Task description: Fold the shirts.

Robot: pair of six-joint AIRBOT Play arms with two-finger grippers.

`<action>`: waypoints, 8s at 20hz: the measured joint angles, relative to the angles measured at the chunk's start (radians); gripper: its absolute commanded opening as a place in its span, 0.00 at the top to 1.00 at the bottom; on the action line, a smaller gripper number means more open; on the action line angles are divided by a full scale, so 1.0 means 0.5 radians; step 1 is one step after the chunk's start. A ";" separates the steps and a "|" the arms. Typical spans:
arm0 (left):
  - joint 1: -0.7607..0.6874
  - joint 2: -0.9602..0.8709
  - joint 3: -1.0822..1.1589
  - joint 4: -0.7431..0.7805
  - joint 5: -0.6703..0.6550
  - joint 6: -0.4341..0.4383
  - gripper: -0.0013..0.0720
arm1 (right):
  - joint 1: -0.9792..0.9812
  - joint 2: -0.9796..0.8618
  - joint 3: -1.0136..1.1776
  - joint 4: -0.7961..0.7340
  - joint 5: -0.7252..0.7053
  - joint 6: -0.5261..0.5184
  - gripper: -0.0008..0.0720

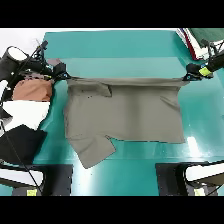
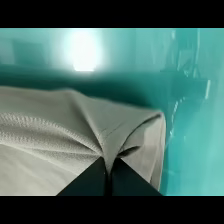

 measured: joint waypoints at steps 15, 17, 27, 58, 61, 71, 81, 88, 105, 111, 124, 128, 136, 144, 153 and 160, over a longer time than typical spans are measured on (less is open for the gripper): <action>-0.117 -0.016 -0.323 0.358 -0.242 -0.025 0.23 | -0.016 0.258 -0.766 -0.077 -0.220 -0.056 0.56; -0.119 0.122 -0.376 0.460 -0.276 -0.064 0.23 | -0.054 0.352 -0.790 -0.069 -0.162 -0.065 0.44; -0.121 1.279 -1.838 0.555 -0.346 -0.295 0.23 | -0.116 0.780 -0.813 -0.054 0.003 -0.072 0.43; -0.547 1.477 -2.064 0.082 0.013 -0.354 0.94 | -0.737 0.876 -2.335 0.307 -0.303 -0.229 0.97; -0.547 1.546 -2.031 0.145 -0.085 -0.365 0.95 | -0.613 0.948 -2.281 0.272 -0.418 -0.242 0.97; -0.549 2.152 -1.888 0.414 -0.726 -0.616 0.94 | -0.400 1.596 -2.012 -0.152 0.111 -0.159 0.97; -0.549 1.314 -1.379 0.697 -0.130 -0.430 0.94 | -0.072 0.952 -1.367 -0.108 -0.051 -0.089 0.97; -0.546 1.057 -1.234 0.819 0.137 -0.448 0.10 | 0.004 0.388 -0.848 0.146 -0.126 -0.079 0.45; -0.855 0.722 -1.090 0.282 0.444 -0.531 0.94 | -0.454 -0.123 -1.196 0.717 -0.092 -0.660 0.72; -1.035 0.285 -0.734 0.174 0.522 -0.498 0.94 | -0.284 0.034 -1.176 0.758 -0.137 -0.728 0.97; -1.271 -0.330 -0.236 0.127 0.569 -0.457 0.94 | 0.459 0.729 -0.411 0.787 -0.059 -0.219 0.97; -1.277 -0.344 -0.225 0.125 0.591 -0.456 0.94 | 0.713 0.752 -0.305 0.788 -0.101 -0.117 0.97; -0.920 -0.041 0.015 0.396 0.369 -0.459 0.94 | 1.240 0.704 -0.269 0.970 -0.369 -0.040 0.97; -0.359 0.670 0.126 0.744 0.196 -0.459 0.94 | 2.113 0.215 -0.266 1.245 -1.086 -0.213 0.46; -0.263 0.817 0.130 0.751 0.060 -0.434 0.94 | 1.699 0.353 -0.690 0.639 -0.933 -0.159 0.08; -0.285 0.821 0.129 0.666 0.044 -0.400 0.94 | 1.058 0.141 -1.138 0.768 -0.809 -0.157 0.14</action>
